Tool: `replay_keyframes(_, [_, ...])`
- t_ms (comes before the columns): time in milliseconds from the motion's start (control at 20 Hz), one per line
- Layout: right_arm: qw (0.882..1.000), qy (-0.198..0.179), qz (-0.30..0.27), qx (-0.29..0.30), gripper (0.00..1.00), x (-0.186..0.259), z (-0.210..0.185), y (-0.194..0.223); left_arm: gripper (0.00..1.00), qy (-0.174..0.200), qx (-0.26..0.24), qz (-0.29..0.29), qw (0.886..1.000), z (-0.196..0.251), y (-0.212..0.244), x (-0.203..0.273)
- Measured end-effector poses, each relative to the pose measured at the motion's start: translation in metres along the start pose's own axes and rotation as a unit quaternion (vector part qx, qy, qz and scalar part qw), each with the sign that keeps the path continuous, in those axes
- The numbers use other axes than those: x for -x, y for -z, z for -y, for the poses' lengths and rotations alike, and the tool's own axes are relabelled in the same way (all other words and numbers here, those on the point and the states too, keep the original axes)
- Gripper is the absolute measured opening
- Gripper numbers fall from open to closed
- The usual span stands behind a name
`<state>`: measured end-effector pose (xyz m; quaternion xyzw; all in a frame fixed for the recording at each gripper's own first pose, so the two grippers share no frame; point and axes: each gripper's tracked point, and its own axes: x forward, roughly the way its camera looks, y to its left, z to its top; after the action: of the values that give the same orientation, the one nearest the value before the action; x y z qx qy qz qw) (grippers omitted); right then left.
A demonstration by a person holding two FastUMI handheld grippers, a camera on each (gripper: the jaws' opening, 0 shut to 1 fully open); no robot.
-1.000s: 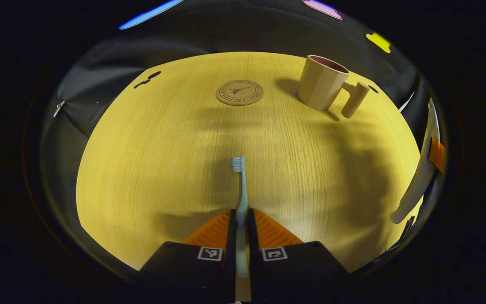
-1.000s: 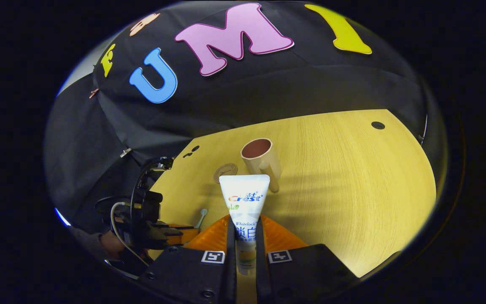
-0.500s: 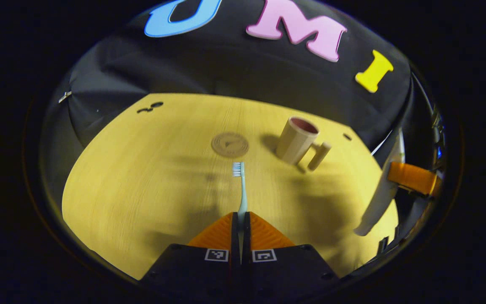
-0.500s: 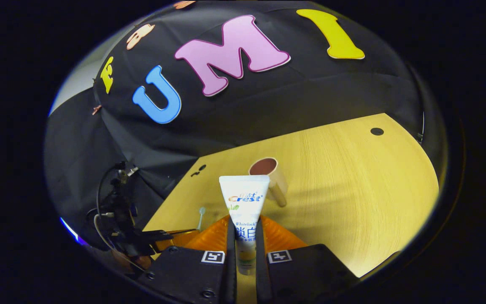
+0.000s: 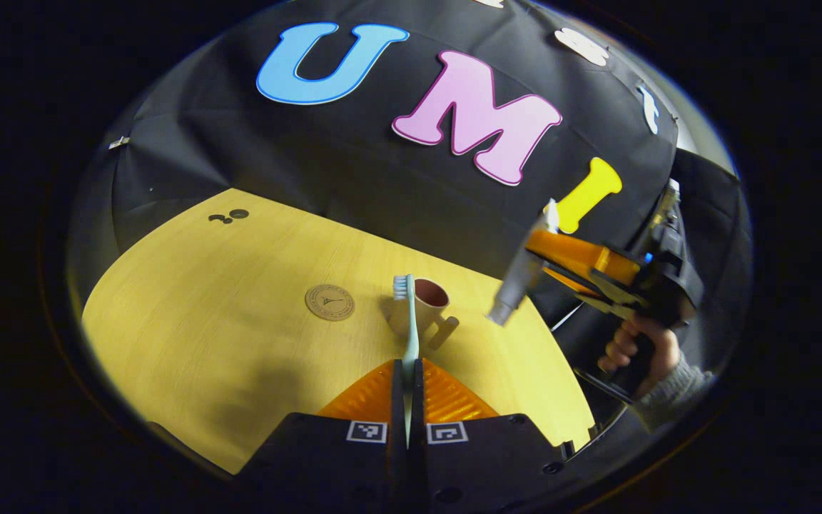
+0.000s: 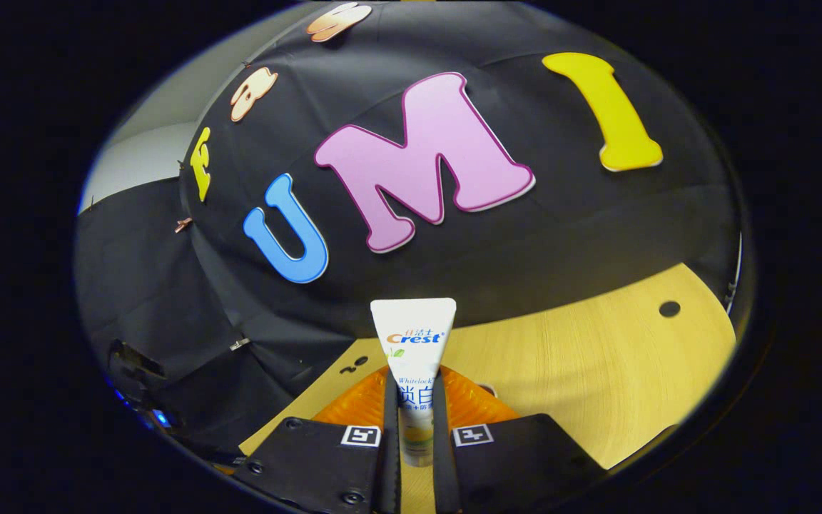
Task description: Put the toothbrush and toothpaste on the desktop into the cup, then pick up the cup and place it on the coaster on the desktop.
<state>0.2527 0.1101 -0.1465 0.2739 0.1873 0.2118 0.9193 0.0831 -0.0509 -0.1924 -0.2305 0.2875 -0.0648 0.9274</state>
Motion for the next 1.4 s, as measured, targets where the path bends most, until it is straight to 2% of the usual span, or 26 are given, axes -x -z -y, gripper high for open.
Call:
replay_keyframes(150, [1.0, 0.007, 0.008, 0.025, 0.22, -0.052, 0.017, -0.002, 0.06, 0.003, 0.009, 0.01, 1.0, 0.004, -0.002, 0.004])
replay_keyframes(350, [0.998, 0.022, -0.031, 0.049, 0.22, -0.1, 0.039, 0.042, 0.06, 0.0, 0.011, 0.025, 1.0, 0.007, -0.011, 0.009])
replay_keyframes(550, [0.992, 0.036, -0.078, 0.091, 0.22, -0.118, 0.057, 0.086, 0.06, 0.002, 0.021, 0.042, 0.999, 0.01, -0.021, 0.005])
replay_keyframes(750, [0.986, 0.051, -0.122, 0.103, 0.22, -0.123, 0.074, 0.119, 0.06, 0.008, 0.039, 0.062, 0.997, 0.013, -0.037, -0.011])
replay_keyframes(950, [0.98, 0.069, -0.167, 0.088, 0.22, -0.12, 0.083, 0.141, 0.06, 0.012, 0.045, 0.081, 0.996, 0.017, -0.055, -0.031])
replay_keyframes(1000, [0.977, 0.071, -0.183, 0.081, 0.26, -0.116, 0.084, 0.149, 0.06, 0.014, 0.044, 0.085, 0.995, 0.019, -0.059, -0.038])
replay_keyframes(1100, [0.979, 0.076, -0.179, 0.069, 0.33, -0.114, 0.081, 0.143, 0.06, 0.024, 0.042, 0.098, 0.994, 0.027, -0.069, -0.053])
replay_keyframes(1150, [0.98, 0.077, -0.173, 0.059, 0.26, -0.112, 0.079, 0.135, 0.06, 0.029, 0.048, 0.107, 0.993, 0.03, -0.076, -0.061])
replay_keyframes(1200, [0.983, 0.075, -0.163, 0.045, 0.38, -0.108, 0.076, 0.125, 0.06, 0.036, 0.056, 0.122, 0.99, 0.034, -0.085, -0.071])
replay_keyframes(1250, [0.985, 0.072, -0.152, 0.025, 0.33, -0.104, 0.075, 0.115, 0.06, 0.045, 0.071, 0.142, 0.986, 0.037, -0.097, -0.08])
replay_keyframes(1300, [0.987, 0.071, -0.144, 0.004, 0.46, -0.099, 0.076, 0.107, 0.06, 0.051, 0.085, 0.159, 0.982, 0.041, -0.108, -0.094])
replay_keyframes(1350, [0.987, 0.073, -0.14, -0.019, 0.39, -0.089, 0.079, 0.101, 0.06, 0.051, 0.098, 0.175, 0.978, 0.042, -0.117, -0.107])
replay_keyframes(1400, [0.987, 0.076, -0.138, -0.04, 0.52, -0.081, 0.083, 0.096, 0.06, 0.047, 0.107, 0.189, 0.975, 0.041, -0.122, -0.12])
